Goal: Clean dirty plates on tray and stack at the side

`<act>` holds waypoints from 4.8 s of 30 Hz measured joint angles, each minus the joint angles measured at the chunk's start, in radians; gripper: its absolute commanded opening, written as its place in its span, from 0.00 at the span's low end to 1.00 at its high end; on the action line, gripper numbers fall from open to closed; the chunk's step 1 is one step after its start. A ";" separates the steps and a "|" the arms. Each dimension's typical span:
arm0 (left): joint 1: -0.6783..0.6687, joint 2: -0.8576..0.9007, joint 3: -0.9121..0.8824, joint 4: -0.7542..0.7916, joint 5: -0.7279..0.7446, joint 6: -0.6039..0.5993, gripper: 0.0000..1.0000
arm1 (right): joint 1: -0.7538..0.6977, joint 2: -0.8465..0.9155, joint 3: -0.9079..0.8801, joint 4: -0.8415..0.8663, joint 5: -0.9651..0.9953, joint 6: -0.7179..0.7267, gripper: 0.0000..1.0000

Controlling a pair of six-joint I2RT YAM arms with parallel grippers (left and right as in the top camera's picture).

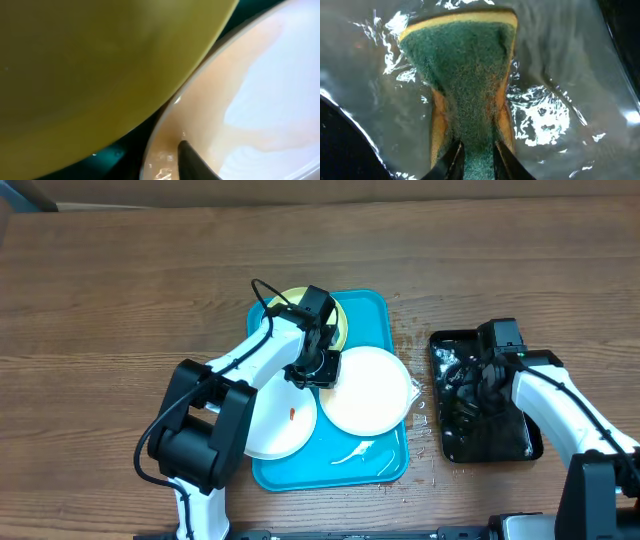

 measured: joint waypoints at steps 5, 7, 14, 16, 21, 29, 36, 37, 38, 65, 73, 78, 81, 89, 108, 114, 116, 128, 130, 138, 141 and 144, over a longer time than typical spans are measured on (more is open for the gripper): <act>-0.026 0.000 0.000 -0.004 0.005 0.031 0.04 | 0.000 -0.017 0.085 -0.124 -0.006 -0.024 0.22; -0.029 0.000 0.000 -0.021 0.008 0.039 0.04 | 0.000 -0.047 0.134 -0.168 -0.011 -0.035 0.25; -0.031 0.004 0.056 -0.192 -0.020 0.061 0.04 | 0.000 -0.196 0.268 -0.243 -0.012 -0.056 0.32; -0.032 0.006 0.106 -0.246 -0.037 0.061 0.04 | 0.000 -0.216 0.273 -0.251 -0.012 -0.058 0.32; -0.058 0.010 0.320 -0.378 -0.109 0.063 0.04 | -0.032 -0.220 0.273 -0.282 -0.047 -0.058 0.32; -0.170 0.010 0.584 -0.359 -0.231 0.056 0.04 | -0.299 -0.220 0.273 -0.303 -0.261 -0.080 0.33; -0.334 0.010 0.603 -0.145 -0.459 0.029 0.04 | -0.511 -0.220 0.273 -0.362 -0.397 -0.121 0.33; -0.360 0.010 0.603 -0.113 -0.497 0.028 0.04 | -0.529 -0.220 0.273 -0.370 -0.407 -0.124 0.33; -0.386 0.010 0.604 -0.082 -0.537 0.029 0.04 | -0.542 -0.220 0.273 -0.373 -0.413 -0.129 0.33; -0.635 0.013 0.605 0.121 -1.165 0.327 0.04 | -0.570 -0.220 0.273 -0.388 -0.439 -0.160 0.33; -0.661 0.013 0.605 0.126 -1.193 0.351 0.04 | -0.570 -0.220 0.273 -0.388 -0.441 -0.161 0.33; -0.660 0.013 0.605 0.126 -1.210 0.354 0.04 | -0.570 -0.220 0.273 -0.388 -0.440 -0.162 0.33; -0.661 0.013 0.605 0.126 -1.216 0.356 0.04 | -0.570 -0.220 0.273 -0.388 -0.440 -0.162 0.33; -0.661 0.015 0.605 0.119 -1.234 0.373 0.04 | -0.570 -0.220 0.273 -0.388 -0.440 -0.161 0.32; -0.651 0.050 0.610 -0.185 -1.218 0.166 0.04 | -0.570 -0.220 0.273 -0.400 -0.440 -0.172 0.32; -0.462 -0.122 0.607 -0.420 -0.933 -0.051 0.04 | -0.570 -0.220 0.273 -0.397 -0.441 -0.187 0.33; -0.343 -0.206 0.610 -0.472 -0.841 -0.086 0.04 | -0.569 -0.220 0.273 -0.393 -0.441 -0.199 0.33; 0.547 -0.316 0.566 -0.673 -0.552 -0.118 0.04 | -0.527 -0.220 0.273 -0.391 -0.441 -0.252 0.33; 0.684 -0.316 0.497 -0.615 -0.493 -0.117 0.04 | -0.527 -0.220 0.273 -0.390 -0.440 -0.254 0.33; 0.975 -0.310 0.122 -0.394 -0.388 -0.117 0.04 | -0.526 -0.220 0.273 -0.378 -0.441 -0.257 0.34; 1.023 -0.309 0.029 -0.314 -0.377 -0.117 0.05 | -0.526 -0.220 0.273 -0.380 -0.441 -0.259 0.34; 1.065 -0.309 -0.009 -0.274 -0.378 -0.117 0.40 | -0.526 -0.220 0.273 -0.380 -0.441 -0.259 0.34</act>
